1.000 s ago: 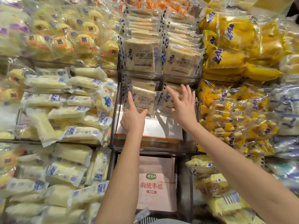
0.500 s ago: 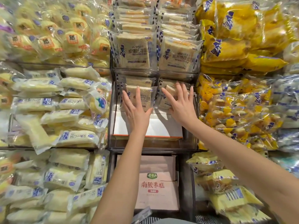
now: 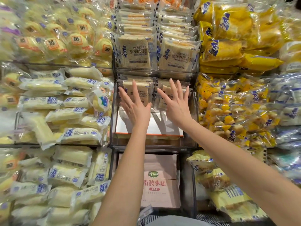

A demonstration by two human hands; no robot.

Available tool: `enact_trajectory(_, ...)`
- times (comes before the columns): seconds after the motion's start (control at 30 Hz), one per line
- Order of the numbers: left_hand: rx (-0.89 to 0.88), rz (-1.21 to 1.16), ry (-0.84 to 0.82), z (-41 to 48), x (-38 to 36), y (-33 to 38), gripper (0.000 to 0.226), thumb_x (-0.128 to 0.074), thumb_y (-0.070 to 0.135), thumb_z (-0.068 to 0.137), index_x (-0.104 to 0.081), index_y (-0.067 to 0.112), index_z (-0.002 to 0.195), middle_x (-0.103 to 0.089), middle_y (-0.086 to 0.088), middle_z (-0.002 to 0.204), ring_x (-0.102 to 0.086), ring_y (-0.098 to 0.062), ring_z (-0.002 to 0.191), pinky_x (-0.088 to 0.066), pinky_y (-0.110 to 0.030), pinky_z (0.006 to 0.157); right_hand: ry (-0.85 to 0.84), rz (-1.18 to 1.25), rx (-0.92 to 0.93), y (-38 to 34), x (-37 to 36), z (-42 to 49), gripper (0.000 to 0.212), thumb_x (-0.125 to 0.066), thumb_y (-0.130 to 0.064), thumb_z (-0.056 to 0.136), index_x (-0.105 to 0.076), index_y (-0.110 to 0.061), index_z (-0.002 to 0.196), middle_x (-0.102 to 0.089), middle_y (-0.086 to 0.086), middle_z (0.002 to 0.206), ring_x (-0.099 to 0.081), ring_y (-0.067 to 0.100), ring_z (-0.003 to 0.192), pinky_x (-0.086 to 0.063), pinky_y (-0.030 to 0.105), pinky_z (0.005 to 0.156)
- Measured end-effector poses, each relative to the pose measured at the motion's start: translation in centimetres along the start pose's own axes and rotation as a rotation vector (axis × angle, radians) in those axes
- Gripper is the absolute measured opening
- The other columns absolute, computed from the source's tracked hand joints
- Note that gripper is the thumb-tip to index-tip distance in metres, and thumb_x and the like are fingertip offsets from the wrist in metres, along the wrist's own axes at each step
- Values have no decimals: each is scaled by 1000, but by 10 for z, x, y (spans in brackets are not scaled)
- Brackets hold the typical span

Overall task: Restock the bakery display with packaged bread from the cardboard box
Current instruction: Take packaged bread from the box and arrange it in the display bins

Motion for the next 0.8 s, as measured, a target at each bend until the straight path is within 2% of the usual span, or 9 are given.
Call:
enact_trajectory(0.1, -68, -29, 15, -16, 18, 5, 98, -74, 25, 85, -7, 30, 157, 8, -16, 164, 7, -32, 151, -12, -54, 121, -11, 99, -131, -6, 15, -16, 84, -62, -3, 82, -27, -31, 153, -3, 19, 163, 5, 42, 149, 2, 63, 117)
enact_trajectory(0.2, -123, -19, 15, -33, 35, 13, 88, -68, 23, 89, -13, 28, 157, 3, -14, 164, 6, -31, 151, -10, -52, 122, -4, 153, -229, -11, 35, -37, 76, -59, -7, 88, -27, -30, 154, 1, 19, 163, 11, 38, 149, 9, 56, 118)
enact_trajectory(0.37, -164, -32, 17, -67, 54, 32, 73, -63, 23, 92, -24, 21, 154, -7, -14, 164, 0, -31, 151, -11, -48, 123, 119, 286, -323, -10, 71, -79, 68, -61, -9, 87, -38, -24, 149, -11, 20, 161, 6, 38, 150, 6, 55, 119)
enact_trajectory(0.47, -215, -67, -1, -96, 55, 50, 68, -62, 21, 93, -29, 19, 152, -13, -15, 163, -4, -32, 151, -12, -45, 122, 144, 370, -468, 7, 86, -112, 64, -59, -16, 91, -35, -26, 150, -9, 17, 162, 10, 34, 150, 6, 51, 120)
enact_trajectory(0.63, -284, -115, -74, -152, 44, 83, 66, -61, 18, 93, -31, 20, 152, -17, -12, 162, -6, -28, 151, -11, -43, 123, 215, 591, -608, 43, 105, -184, 59, -59, -19, 94, -37, -24, 149, -12, 15, 161, 5, 30, 150, -9, 48, 121)
enact_trajectory(0.8, -406, -142, -169, -227, 15, 143, 66, -60, 20, 95, -29, 19, 153, -20, -9, 162, -7, -26, 151, -10, -40, 121, 269, 666, -787, 109, 117, -279, 55, -57, -23, 97, -38, -22, 148, -22, 13, 157, -5, 28, 148, -19, 48, 120)
Point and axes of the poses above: each hand's wrist, its own z-axis towards the middle knuckle, its own x-axis out of the back of the hand, y = z × x, the point moved 5 cm from there along z, towards the middle knuckle
